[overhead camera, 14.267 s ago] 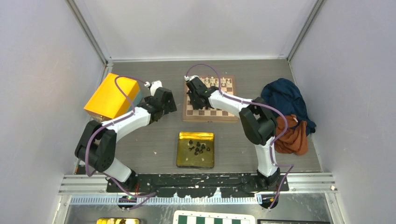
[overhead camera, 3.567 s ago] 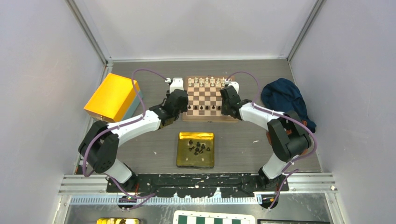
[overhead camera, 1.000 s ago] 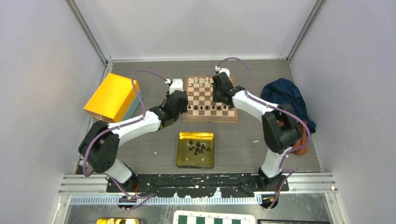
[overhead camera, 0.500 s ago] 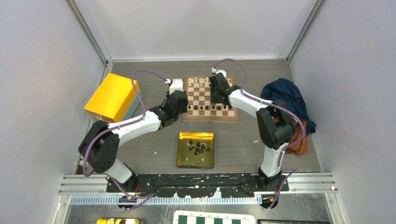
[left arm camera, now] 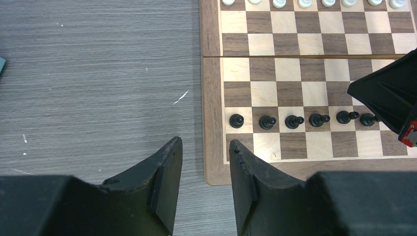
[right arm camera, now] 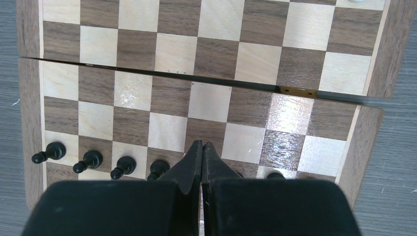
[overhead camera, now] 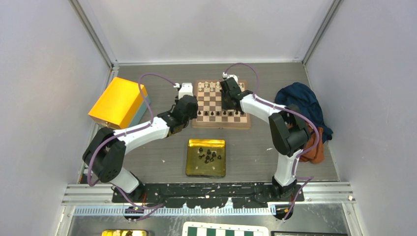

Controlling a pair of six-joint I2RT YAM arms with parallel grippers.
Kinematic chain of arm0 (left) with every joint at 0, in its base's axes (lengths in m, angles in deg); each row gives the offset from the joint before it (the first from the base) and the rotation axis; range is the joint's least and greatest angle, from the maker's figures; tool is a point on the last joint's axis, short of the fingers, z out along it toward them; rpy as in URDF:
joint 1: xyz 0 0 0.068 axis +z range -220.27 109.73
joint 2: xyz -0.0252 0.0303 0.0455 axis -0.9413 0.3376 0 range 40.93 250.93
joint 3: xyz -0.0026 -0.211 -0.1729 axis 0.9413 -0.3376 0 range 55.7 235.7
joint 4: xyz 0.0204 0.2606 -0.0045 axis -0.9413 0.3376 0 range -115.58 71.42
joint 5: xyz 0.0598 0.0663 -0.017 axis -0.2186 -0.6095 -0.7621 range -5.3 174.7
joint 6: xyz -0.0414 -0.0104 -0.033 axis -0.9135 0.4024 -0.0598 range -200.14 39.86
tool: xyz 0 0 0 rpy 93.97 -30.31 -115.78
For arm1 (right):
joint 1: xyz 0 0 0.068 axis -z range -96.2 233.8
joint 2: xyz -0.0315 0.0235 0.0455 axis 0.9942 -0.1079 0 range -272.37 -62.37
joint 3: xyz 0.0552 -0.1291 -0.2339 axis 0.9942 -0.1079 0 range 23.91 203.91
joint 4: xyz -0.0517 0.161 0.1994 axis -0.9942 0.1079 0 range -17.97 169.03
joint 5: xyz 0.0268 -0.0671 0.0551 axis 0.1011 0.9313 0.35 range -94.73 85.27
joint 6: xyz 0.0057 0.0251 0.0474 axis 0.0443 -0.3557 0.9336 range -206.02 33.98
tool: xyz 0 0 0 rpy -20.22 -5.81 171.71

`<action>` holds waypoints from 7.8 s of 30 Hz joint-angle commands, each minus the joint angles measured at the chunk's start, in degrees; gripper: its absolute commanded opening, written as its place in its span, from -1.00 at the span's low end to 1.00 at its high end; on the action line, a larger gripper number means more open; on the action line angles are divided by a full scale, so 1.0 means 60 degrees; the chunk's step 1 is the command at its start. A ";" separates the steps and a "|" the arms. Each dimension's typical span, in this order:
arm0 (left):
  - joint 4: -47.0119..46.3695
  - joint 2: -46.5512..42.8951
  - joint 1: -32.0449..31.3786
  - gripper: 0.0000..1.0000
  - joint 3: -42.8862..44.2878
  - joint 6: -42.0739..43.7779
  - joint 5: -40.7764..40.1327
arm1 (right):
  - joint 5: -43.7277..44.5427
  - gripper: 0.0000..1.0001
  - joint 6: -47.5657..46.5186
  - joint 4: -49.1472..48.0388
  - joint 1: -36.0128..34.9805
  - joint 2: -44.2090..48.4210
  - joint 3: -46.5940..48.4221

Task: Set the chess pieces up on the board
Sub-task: Adjust the chess piece on the chessboard, then pick up the chess piece from the storage box, then place the chess piece on the chessboard.

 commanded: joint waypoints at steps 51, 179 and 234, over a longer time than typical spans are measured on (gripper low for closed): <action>-0.0744 -0.0202 -0.0050 -0.17 -0.0190 -0.0170 -0.0282 | 0.0019 -0.98 0.0109 -0.0454 -0.0092 0.0223 -0.0271; 0.2296 -0.6366 -0.0387 0.97 -0.3553 -0.1904 0.0378 | 0.1645 -0.92 0.1472 0.0254 -0.5743 0.4490 -0.4777; 0.1912 -0.5719 -0.0383 0.97 -0.3132 -0.1760 0.0407 | 0.1314 -0.98 0.0353 0.2414 -0.2692 0.3186 -0.0144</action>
